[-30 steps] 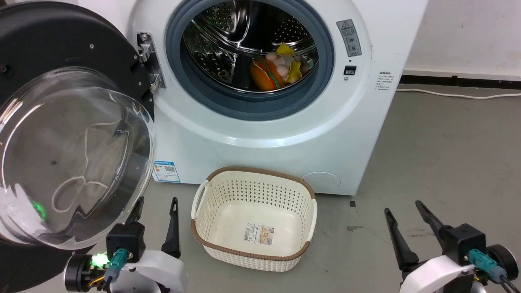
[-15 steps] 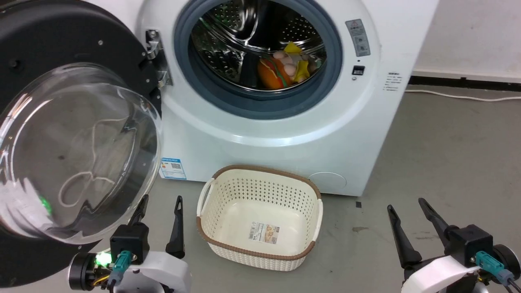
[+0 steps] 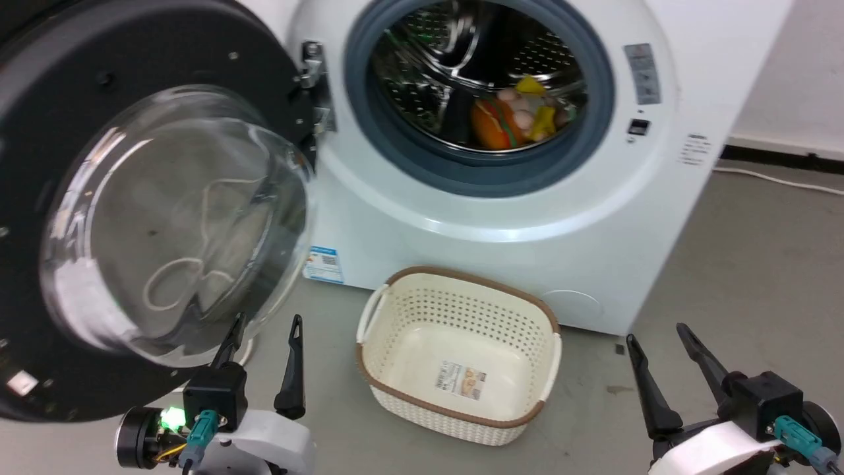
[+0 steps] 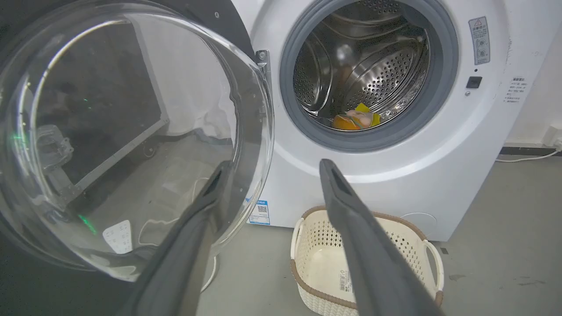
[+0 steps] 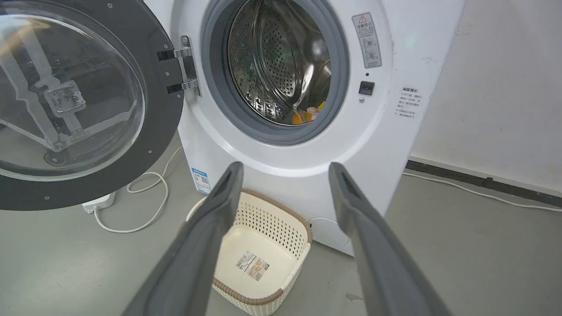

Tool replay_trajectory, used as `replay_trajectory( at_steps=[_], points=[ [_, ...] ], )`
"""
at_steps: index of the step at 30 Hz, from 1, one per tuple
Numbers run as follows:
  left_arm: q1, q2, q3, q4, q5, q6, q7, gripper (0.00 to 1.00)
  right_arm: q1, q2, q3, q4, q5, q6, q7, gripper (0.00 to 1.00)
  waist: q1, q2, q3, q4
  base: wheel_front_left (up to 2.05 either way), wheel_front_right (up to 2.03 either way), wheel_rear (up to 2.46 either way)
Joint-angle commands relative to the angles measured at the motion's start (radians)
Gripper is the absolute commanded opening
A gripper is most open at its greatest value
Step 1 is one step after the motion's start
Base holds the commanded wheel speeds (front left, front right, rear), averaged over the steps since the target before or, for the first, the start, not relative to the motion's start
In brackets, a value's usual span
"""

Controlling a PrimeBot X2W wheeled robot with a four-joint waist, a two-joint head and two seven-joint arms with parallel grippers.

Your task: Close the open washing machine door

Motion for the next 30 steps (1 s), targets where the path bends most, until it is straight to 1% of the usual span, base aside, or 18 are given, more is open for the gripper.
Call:
replay_trajectory(
  at_steps=[1,7,8,17,30],
  points=[
    [0.004,0.004,-0.002,-0.007,-0.003,0.005,-0.012,1.0,0.011,0.001,0.002,0.0,0.007,0.0,-0.01,1.0,0.0,0.0,-0.003,0.018,0.0,0.0,0.0],
    [0.012,0.005,0.002,-0.023,-0.005,0.017,-0.024,1.0,0.001,0.002,0.012,0.016,0.001,0.0,-0.022,1.0,0.0,0.0,0.007,0.052,0.0,0.0,0.0],
    [0.016,0.004,0.004,-0.034,-0.005,0.026,-0.031,1.0,-0.008,0.002,0.026,0.024,-0.004,0.0,-0.028,1.0,0.0,0.0,0.012,0.068,0.0,0.0,0.0],
    [0.034,0.004,0.01,-0.061,-0.008,0.047,-0.05,1.0,-0.036,0.002,0.068,0.038,-0.006,0.0,-0.047,1.0,0.0,0.0,0.022,0.111,0.0,0.0,0.0],
    [0.051,0.002,0.022,-0.076,-0.023,0.063,-0.077,1.0,-0.044,0.002,0.093,0.048,0.002,0.0,-0.074,1.0,0.0,0.0,0.025,0.167,-0.01,-0.01,-0.01]
  ],
)
